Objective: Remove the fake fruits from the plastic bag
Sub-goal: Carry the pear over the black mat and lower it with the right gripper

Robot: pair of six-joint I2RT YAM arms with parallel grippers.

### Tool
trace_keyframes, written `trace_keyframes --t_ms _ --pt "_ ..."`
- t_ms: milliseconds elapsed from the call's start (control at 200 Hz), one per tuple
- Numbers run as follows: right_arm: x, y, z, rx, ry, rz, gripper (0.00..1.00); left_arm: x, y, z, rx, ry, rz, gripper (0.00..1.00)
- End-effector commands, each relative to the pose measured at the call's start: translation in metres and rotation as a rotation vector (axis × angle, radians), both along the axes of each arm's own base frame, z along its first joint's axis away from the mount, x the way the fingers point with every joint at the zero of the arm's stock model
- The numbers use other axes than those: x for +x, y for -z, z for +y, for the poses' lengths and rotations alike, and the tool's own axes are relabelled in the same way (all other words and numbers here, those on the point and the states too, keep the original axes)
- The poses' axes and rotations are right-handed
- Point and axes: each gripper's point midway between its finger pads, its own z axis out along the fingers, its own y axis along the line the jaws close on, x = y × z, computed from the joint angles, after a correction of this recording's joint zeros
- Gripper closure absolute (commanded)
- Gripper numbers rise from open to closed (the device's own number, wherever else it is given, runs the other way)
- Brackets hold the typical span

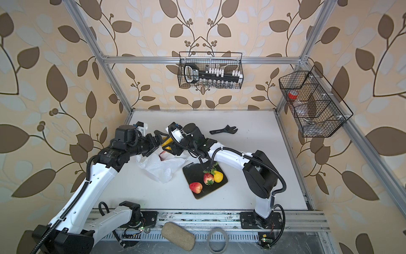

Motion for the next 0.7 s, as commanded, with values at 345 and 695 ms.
trace_keyframes --t_ms 345,695 --pt "-0.051 -0.011 -0.084 -0.128 0.081 0.028 0.59 -0.070 -0.054 0.052 0.320 -0.046 -0.121 0.01" --pt "-0.096 0.044 -0.162 -0.345 0.223 0.146 0.59 -0.109 -0.002 0.025 0.230 0.135 0.049 0.01"
